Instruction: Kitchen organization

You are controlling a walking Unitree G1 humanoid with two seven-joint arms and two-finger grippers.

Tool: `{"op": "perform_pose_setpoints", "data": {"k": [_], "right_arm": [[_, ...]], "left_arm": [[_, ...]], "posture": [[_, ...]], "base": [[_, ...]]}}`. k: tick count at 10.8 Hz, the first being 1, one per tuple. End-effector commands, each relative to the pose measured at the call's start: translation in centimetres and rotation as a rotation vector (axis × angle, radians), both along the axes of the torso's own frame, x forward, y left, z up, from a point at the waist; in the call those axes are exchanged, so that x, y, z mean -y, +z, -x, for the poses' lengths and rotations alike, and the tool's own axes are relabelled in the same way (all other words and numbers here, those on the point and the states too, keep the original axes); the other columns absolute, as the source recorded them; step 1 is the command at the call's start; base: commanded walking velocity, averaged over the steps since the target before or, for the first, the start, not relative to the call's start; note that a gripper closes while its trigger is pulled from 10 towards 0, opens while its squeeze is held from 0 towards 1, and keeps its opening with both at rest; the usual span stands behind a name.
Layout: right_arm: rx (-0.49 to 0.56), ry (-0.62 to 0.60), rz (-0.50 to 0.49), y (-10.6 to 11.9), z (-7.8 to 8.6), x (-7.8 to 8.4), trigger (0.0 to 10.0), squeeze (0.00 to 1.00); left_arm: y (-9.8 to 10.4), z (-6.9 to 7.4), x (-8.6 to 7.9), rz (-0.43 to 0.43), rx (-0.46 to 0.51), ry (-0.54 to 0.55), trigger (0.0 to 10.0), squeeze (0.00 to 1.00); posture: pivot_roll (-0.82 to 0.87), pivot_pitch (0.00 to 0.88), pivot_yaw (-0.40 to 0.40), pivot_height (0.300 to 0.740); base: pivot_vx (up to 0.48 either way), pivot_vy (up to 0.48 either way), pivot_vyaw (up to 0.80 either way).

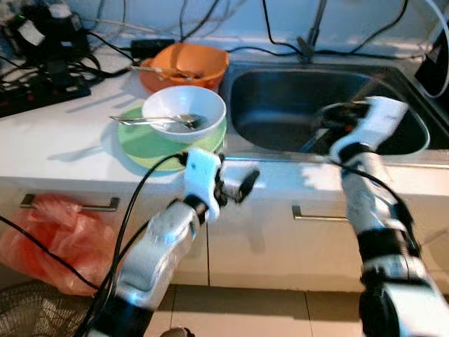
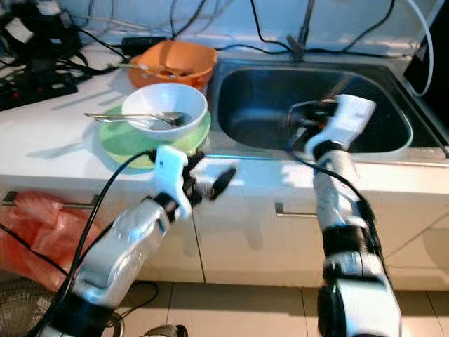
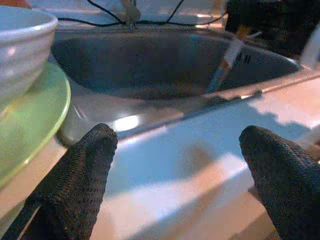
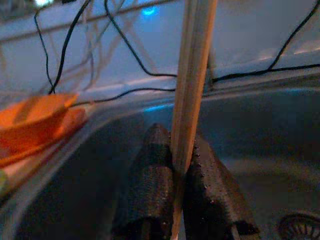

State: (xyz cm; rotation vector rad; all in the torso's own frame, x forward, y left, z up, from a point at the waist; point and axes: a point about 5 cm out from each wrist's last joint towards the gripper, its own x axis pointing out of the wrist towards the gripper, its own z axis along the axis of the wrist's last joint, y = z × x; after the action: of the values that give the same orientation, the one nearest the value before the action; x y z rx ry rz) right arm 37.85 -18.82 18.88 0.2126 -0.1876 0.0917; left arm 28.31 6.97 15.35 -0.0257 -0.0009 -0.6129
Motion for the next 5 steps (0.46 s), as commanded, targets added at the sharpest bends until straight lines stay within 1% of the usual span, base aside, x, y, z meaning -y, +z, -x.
{"op": "perform_pose_setpoints", "data": {"k": [1, 2, 3, 4, 5], "right_arm": [[0.006, 0.041, 0.069, 0.0, -0.4, -0.6, 0.0, 0.00], [0.005, 0.061, 0.107, -0.2, -0.6, -1.0, 0.0, 0.00], [-0.018, 0.078, 0.148, -0.4, -1.2, -1.2, 1.5, 0.00], [-0.032, 0.084, 0.179, -0.6, -1.4, -1.2, 7.5, 0.00], [-0.058, 0.092, 0.201, -0.8, -1.7, -1.3, 10.0, 0.00]], "left_arm": [[0.4, 0.3, -0.2, -0.026, 0.039, -0.009, 10.0, 0.00], [0.3, 0.7, -0.4, -0.039, 0.049, -0.013, 10.0, 0.00], [0.4, 0.8, -0.5, -0.055, 0.053, -0.016, 10.0, 0.00], [0.5, 0.9, -0.6, -0.060, 0.054, -0.010, 10.0, 0.00], [0.5, 1.0, -0.6, -0.062, 0.055, -0.006, 10.0, 0.00]], "posture": [[0.17, 0.124, 0.017, 0.740], [0.20, 0.134, 0.019, 0.740], [0.21, 0.139, 0.018, 0.740], [0.22, 0.142, 0.019, 0.740], [0.22, 0.145, 0.018, 0.740]], "base": [[0.000, 0.000, 0.00], [0.000, 0.000, 0.00], [0.000, 0.000, 0.00], [0.000, 0.000, 0.00], [0.000, 0.000, 0.00]]}}
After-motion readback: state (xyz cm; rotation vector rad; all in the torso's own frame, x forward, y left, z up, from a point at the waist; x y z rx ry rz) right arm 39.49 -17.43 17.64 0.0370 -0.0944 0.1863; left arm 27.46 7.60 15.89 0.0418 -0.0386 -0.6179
